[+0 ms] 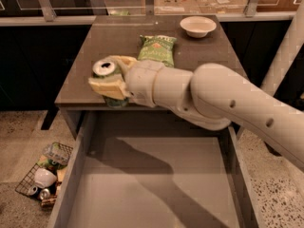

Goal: Place green can into top drawer

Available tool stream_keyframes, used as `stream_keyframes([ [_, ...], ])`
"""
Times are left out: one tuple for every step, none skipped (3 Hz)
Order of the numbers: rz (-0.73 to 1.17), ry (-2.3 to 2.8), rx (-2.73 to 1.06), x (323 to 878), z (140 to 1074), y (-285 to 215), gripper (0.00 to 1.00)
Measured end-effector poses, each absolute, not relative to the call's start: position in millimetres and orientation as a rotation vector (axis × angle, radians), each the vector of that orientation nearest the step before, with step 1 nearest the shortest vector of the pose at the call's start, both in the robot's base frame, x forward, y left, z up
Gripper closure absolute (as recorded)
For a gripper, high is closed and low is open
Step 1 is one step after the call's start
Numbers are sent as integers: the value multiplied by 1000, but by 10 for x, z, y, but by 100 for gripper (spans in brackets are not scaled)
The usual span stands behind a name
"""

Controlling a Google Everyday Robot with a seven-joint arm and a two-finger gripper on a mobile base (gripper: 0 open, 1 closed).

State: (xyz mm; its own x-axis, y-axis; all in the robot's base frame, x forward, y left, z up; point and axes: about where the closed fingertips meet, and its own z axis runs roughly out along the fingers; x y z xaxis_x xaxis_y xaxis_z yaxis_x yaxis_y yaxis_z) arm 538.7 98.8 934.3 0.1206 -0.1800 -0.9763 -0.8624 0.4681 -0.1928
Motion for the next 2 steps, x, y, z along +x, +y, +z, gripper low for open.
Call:
stream_keyframes([
  [625,1394,-985,5077,9143,701,100],
  [588,1422,-960,4793,8997,261,100],
])
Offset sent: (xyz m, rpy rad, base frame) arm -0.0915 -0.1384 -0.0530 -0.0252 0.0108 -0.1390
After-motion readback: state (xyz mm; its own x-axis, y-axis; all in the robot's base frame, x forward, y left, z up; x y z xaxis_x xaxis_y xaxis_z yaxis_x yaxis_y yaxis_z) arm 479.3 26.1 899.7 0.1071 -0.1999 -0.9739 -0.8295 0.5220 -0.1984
